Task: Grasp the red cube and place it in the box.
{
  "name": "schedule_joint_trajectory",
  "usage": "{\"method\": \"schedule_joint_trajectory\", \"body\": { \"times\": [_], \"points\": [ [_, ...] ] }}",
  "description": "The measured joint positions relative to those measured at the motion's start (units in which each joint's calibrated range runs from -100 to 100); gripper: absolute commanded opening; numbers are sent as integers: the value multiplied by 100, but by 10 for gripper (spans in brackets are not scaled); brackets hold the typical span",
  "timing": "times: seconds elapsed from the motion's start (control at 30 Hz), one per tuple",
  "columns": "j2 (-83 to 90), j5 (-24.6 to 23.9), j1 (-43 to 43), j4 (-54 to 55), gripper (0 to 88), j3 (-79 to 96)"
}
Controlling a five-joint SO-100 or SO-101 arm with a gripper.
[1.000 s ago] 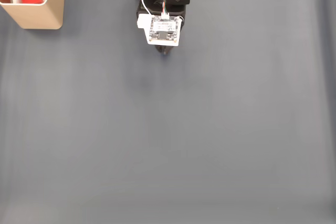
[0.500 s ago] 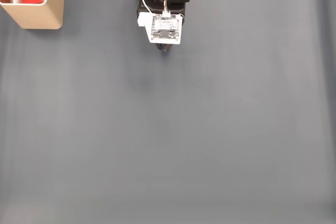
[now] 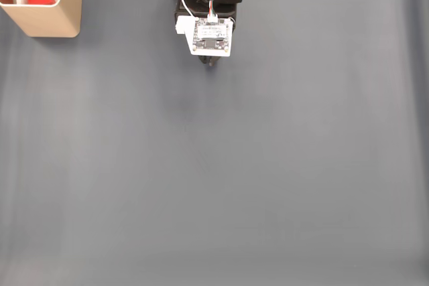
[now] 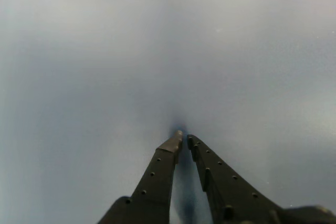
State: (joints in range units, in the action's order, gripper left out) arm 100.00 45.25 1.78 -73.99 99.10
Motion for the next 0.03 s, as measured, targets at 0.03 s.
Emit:
{"method": "schedule_joint_trajectory", "body": {
  "times": [0.03],
  "points": [
    [0, 0, 0, 0, 2, 0]
  ]
}}
